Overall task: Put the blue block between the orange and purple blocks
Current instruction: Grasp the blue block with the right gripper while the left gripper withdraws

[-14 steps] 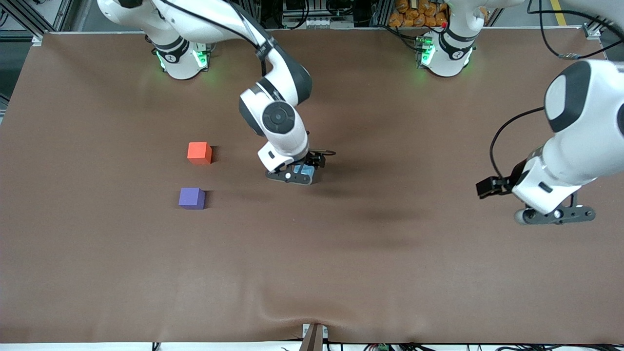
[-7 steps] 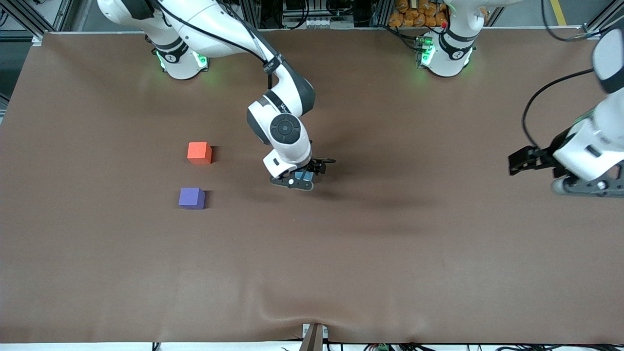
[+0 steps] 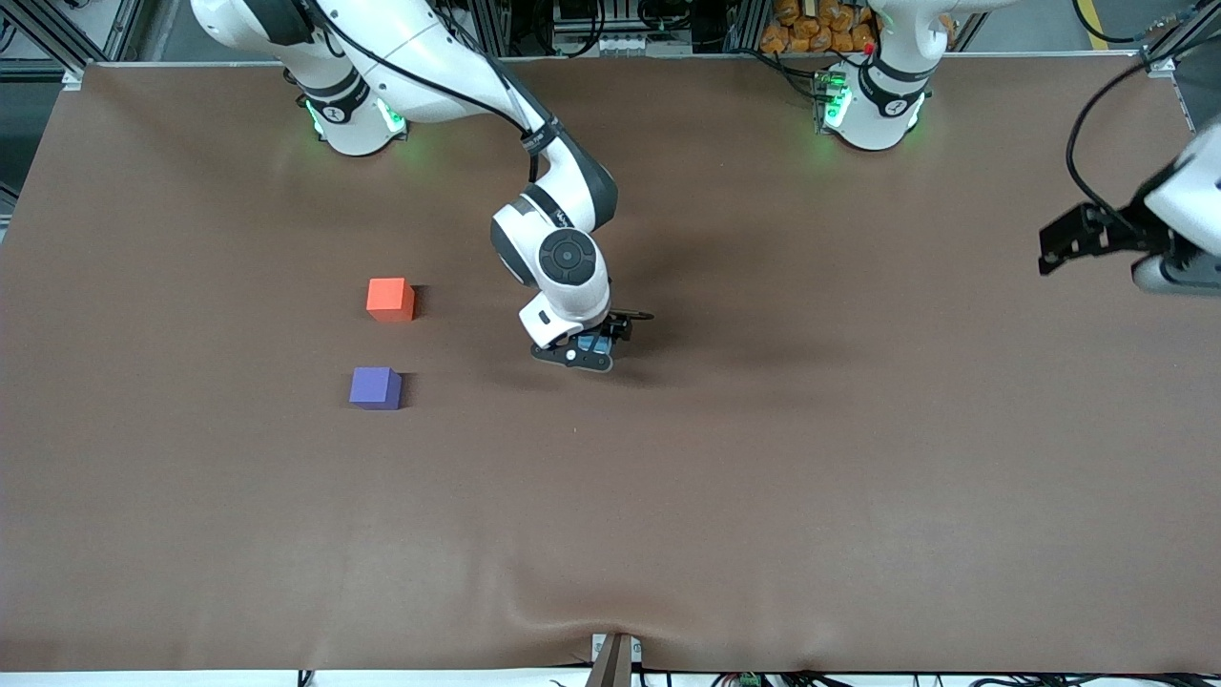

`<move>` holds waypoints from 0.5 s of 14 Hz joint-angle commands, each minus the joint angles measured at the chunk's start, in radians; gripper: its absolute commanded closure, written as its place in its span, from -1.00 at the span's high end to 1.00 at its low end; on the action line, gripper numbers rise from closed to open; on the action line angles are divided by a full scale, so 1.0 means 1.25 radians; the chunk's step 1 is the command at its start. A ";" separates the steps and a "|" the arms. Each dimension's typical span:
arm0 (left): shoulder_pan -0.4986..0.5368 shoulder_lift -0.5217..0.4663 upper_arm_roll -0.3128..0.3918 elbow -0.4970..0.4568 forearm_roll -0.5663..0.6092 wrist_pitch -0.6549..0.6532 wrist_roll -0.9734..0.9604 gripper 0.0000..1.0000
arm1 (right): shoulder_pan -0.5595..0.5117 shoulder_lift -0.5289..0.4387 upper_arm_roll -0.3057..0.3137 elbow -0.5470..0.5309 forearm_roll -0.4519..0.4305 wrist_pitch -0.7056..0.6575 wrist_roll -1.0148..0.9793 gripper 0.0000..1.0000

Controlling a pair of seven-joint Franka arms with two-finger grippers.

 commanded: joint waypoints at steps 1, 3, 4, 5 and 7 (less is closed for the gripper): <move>-0.013 -0.047 0.031 -0.057 -0.012 -0.005 0.015 1.00 | -0.007 -0.021 0.001 -0.001 -0.014 -0.004 0.016 -1.00; -0.013 -0.049 0.034 -0.053 -0.012 -0.018 0.020 1.00 | -0.041 -0.060 0.001 0.038 -0.010 -0.109 0.010 -1.00; -0.018 -0.049 0.034 -0.051 -0.012 -0.021 0.014 1.00 | -0.074 -0.086 0.002 0.060 -0.010 -0.190 -0.002 -1.00; -0.022 -0.049 0.032 -0.049 -0.013 -0.021 0.007 1.00 | -0.102 -0.119 0.002 0.069 -0.009 -0.266 -0.056 -1.00; -0.030 -0.049 0.029 -0.041 -0.013 -0.021 -0.020 1.00 | -0.170 -0.194 -0.001 0.058 -0.009 -0.373 -0.195 -1.00</move>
